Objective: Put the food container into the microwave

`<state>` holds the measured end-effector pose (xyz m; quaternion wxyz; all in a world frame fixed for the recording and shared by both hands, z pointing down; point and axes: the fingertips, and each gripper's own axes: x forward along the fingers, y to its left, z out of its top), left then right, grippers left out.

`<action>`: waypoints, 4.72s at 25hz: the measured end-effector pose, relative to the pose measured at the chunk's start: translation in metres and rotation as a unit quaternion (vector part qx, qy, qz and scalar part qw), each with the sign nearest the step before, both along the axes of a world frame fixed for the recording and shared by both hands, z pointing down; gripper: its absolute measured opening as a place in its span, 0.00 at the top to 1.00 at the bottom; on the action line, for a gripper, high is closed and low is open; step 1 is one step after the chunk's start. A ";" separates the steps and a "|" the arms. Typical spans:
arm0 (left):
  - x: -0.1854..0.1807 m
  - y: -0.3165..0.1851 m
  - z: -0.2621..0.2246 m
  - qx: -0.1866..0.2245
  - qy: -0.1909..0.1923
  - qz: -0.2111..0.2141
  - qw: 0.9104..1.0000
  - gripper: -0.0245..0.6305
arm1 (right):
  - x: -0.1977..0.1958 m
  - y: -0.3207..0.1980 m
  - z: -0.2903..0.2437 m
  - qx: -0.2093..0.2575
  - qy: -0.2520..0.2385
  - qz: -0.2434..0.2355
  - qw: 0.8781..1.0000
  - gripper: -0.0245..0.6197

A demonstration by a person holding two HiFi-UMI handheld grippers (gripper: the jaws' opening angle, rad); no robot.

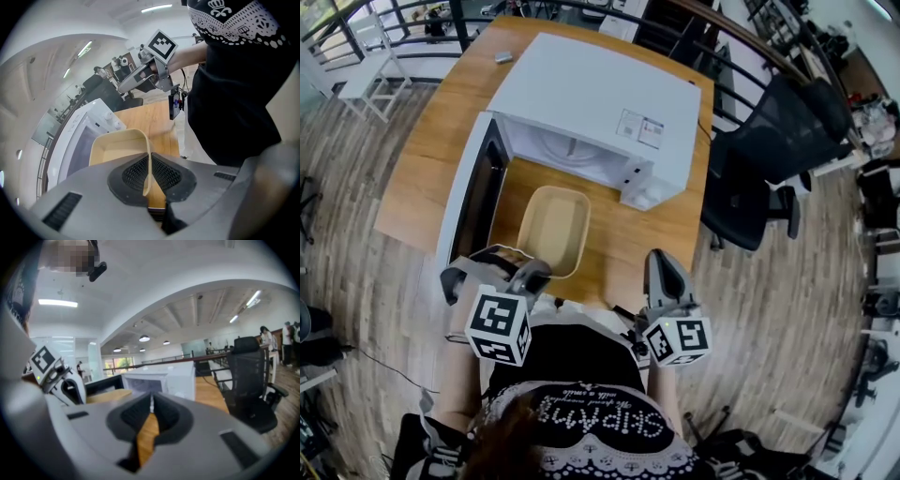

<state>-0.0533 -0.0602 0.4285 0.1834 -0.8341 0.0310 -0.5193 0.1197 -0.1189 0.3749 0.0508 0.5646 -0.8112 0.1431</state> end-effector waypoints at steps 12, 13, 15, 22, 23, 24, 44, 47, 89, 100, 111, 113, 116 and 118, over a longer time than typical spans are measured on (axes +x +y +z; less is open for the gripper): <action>0.003 -0.010 0.002 0.000 0.000 -0.023 1.000 0.89 | 0.008 -0.008 0.002 0.000 -0.006 -0.007 1.000 0.90; 0.002 -0.011 0.002 0.001 -0.001 -0.023 1.000 0.89 | 0.008 -0.008 0.001 0.001 -0.007 -0.007 1.000 0.90; 0.002 -0.013 0.001 0.003 -0.002 -0.024 1.000 0.89 | 0.009 -0.009 0.000 0.001 -0.007 -0.006 1.000 0.90; 0.000 -0.041 0.000 0.037 -0.017 -0.015 0.999 0.89 | 0.012 -0.013 0.001 0.000 -0.010 0.000 1.000 0.90; 0.001 -0.047 0.002 0.039 -0.020 -0.013 0.999 0.89 | 0.013 -0.013 0.001 -0.001 -0.010 0.001 1.000 0.90; 0.001 -0.053 0.004 0.040 -0.023 -0.012 0.999 0.89 | 0.014 -0.014 0.001 -0.001 -0.010 0.002 1.000 0.90; 0.021 -0.190 0.070 0.040 -0.020 -0.039 0.998 0.89 | 0.064 -0.027 0.011 -0.027 -0.005 0.080 0.996 0.90; 0.026 -0.212 0.080 0.051 -0.012 -0.048 0.997 0.89 | 0.068 -0.030 0.013 -0.035 -0.003 0.087 0.996 0.90; 0.038 -0.281 0.117 0.088 0.008 -0.087 0.992 0.71 | 0.079 -0.041 0.030 -0.069 0.001 0.116 0.991 0.90; 0.035 -0.274 0.091 0.098 0.052 -0.111 0.988 0.79 | 0.077 -0.033 0.025 -0.059 0.000 0.114 0.992 0.90; 0.036 -0.264 0.064 0.122 0.097 -0.128 0.979 0.92 | 0.072 -0.018 0.018 -0.046 0.003 0.110 0.993 0.90; 0.036 -0.263 0.056 0.127 0.120 -0.148 0.973 0.92 | 0.072 -0.015 0.017 -0.044 0.004 0.110 0.993 0.90; 0.035 -0.263 0.037 0.128 0.180 -0.196 0.956 0.92 | 0.072 -0.010 0.015 -0.042 0.004 0.109 0.993 0.90; 0.032 -0.261 0.022 0.128 0.225 -0.228 0.939 0.92 | 0.072 -0.007 0.014 -0.039 0.005 0.107 0.993 0.90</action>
